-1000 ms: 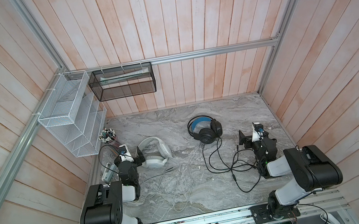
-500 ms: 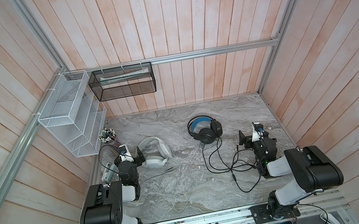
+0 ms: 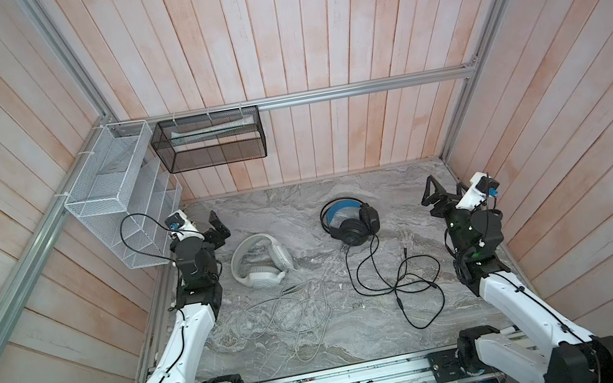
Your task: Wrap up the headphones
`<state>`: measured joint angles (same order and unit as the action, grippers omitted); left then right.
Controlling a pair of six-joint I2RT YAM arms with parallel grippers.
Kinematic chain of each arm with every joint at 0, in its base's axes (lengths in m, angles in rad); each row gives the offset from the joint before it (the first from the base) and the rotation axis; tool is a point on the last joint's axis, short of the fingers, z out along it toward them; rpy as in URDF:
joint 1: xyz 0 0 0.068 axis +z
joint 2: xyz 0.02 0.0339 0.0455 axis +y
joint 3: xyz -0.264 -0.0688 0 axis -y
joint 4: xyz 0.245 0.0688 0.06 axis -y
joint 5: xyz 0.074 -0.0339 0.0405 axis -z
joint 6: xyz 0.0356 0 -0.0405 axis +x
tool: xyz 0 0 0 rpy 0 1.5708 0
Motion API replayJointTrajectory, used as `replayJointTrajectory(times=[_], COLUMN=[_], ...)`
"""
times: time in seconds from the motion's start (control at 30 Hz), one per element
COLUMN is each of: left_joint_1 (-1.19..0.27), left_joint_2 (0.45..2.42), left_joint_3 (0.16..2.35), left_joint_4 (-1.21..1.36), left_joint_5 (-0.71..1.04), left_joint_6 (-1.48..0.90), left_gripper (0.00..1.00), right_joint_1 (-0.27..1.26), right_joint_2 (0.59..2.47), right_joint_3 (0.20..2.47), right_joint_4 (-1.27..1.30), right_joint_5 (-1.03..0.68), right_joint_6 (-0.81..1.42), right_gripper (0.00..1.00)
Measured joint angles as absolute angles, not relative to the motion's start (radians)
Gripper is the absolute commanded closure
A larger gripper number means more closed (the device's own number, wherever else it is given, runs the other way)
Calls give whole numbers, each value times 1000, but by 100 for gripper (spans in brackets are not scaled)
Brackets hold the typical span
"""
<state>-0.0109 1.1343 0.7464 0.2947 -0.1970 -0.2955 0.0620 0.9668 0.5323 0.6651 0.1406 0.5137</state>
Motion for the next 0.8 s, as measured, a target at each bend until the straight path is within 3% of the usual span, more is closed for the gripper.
replayJointTrajectory(times=[0.3, 0.8], left_joint_1=[-9, -69], left_joint_2=[1256, 1597], left_joint_3=[772, 999], left_joint_4=[24, -147], left_joint_5=[-69, -75], left_joint_6=[-274, 52], left_gripper=[1, 3], right_joint_1=[73, 173], right_joint_2=[933, 907], right_joint_3=[451, 406], right_joint_4=[611, 622], right_joint_5=[-87, -198], right_joint_6=[755, 728], right_gripper=[2, 2])
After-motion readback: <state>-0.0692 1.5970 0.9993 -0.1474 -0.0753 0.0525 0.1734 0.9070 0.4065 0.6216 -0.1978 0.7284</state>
